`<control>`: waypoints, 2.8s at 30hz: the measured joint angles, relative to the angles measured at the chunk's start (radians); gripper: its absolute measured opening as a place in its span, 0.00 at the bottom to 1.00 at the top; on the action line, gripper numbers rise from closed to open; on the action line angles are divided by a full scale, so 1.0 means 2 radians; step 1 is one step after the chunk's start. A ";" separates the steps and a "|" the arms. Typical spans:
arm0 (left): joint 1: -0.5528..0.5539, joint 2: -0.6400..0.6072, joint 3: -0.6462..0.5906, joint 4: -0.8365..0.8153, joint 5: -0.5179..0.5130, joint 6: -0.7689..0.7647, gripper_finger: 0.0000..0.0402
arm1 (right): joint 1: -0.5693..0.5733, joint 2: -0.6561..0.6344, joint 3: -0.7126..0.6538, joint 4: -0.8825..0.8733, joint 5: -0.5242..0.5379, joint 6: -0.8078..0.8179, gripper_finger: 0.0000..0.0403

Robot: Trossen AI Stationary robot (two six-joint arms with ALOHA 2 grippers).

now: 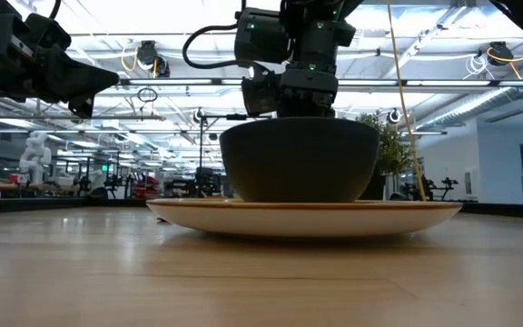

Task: Set table place
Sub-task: Put the black bowl on top of the yellow plate

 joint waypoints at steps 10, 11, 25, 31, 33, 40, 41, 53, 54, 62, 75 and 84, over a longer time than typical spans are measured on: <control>0.000 0.000 0.000 0.000 0.000 0.000 0.04 | 0.001 0.000 0.000 -0.011 0.010 0.001 0.00; 0.000 0.000 0.000 0.000 0.000 0.000 0.04 | 0.001 0.000 0.000 -0.013 0.011 0.001 0.00; 0.000 0.000 0.000 0.000 0.000 0.002 0.04 | -0.001 0.000 0.000 -0.018 -0.013 -0.001 0.00; 0.000 0.000 0.000 0.000 0.000 0.002 0.04 | -0.001 0.000 0.000 -0.024 -0.016 -0.001 0.00; 0.000 0.000 0.000 0.000 0.000 0.002 0.04 | -0.001 0.000 0.000 -0.029 -0.017 -0.001 0.00; 0.000 0.000 0.000 0.000 0.000 0.001 0.04 | 0.000 0.000 0.000 -0.030 -0.018 -0.001 0.00; 0.000 0.000 0.000 0.000 0.000 0.001 0.04 | 0.000 0.000 0.000 -0.030 -0.018 -0.001 0.00; 0.000 0.000 0.000 0.000 0.000 0.000 0.04 | 0.000 0.000 0.000 -0.021 -0.017 -0.002 0.03; 0.000 0.000 0.000 0.000 0.000 0.000 0.04 | 0.000 0.000 0.000 -0.021 -0.017 -0.002 0.03; 0.000 0.000 0.000 0.000 0.000 -0.006 0.04 | 0.000 0.000 0.000 -0.019 -0.018 -0.001 0.04; 0.000 0.000 0.000 0.000 0.000 -0.007 0.04 | 0.001 0.000 0.000 -0.016 -0.017 0.000 0.05; 0.000 0.000 0.000 0.000 0.000 -0.007 0.04 | 0.003 0.001 0.000 -0.014 -0.017 0.000 0.14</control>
